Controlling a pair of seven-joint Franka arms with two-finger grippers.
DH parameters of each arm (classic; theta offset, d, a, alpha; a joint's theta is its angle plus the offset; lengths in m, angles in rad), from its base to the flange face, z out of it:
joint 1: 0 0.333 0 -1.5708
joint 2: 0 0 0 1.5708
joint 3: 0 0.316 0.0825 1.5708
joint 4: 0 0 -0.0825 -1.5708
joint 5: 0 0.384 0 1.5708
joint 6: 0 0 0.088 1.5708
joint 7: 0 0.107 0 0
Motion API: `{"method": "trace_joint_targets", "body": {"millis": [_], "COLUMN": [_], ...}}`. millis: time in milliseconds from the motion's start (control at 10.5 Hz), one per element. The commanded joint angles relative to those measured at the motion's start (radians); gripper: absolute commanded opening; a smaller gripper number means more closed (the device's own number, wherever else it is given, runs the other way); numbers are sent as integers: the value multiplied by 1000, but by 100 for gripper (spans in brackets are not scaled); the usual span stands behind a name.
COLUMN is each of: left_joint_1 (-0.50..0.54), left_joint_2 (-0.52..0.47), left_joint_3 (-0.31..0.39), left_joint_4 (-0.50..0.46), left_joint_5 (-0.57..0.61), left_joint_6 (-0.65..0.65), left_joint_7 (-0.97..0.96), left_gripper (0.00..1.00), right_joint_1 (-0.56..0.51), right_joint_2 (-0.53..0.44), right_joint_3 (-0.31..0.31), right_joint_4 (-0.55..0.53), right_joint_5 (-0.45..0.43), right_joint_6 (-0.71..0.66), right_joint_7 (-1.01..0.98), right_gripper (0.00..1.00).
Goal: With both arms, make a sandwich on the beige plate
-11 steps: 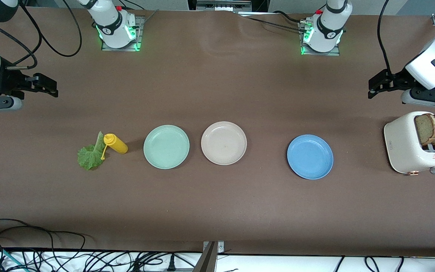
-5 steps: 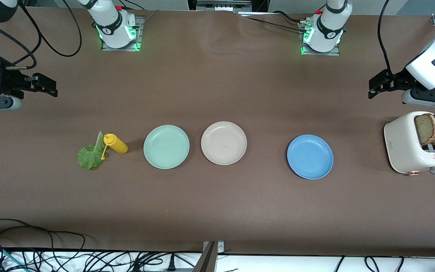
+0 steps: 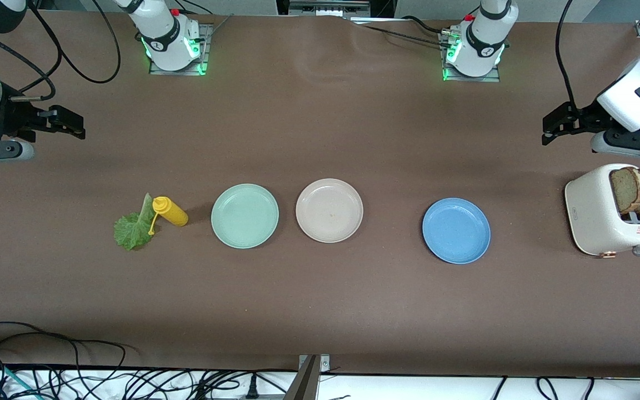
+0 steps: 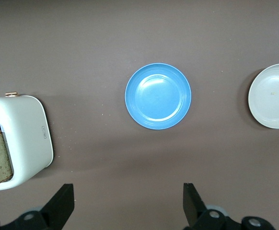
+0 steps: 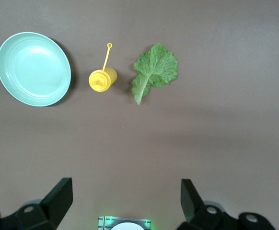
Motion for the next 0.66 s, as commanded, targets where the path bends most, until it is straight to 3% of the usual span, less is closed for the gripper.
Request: {"method": "trace_joint_targets", "body": {"millis": [0,570], "left_joint_1": [4,4], "left_joint_2": [1,1], "left_joint_3": [-4,-4], "left_joint_4": [17,17], "left_joint_5": [-31,-31], "left_joint_6": [-20,-20], "left_joint_7": [-7,-7], "left_gripper": [100,100], "right_joint_1": [0,-1], "right_joint_2": [0,3], "right_joint_3": [-4,-4], "right_joint_4": [4,-9], "right_joint_5": [-13,-7], "right_joint_6": [-17,-19], "right_joint_7": [-10,-19], "right_gripper": [100,100]}}
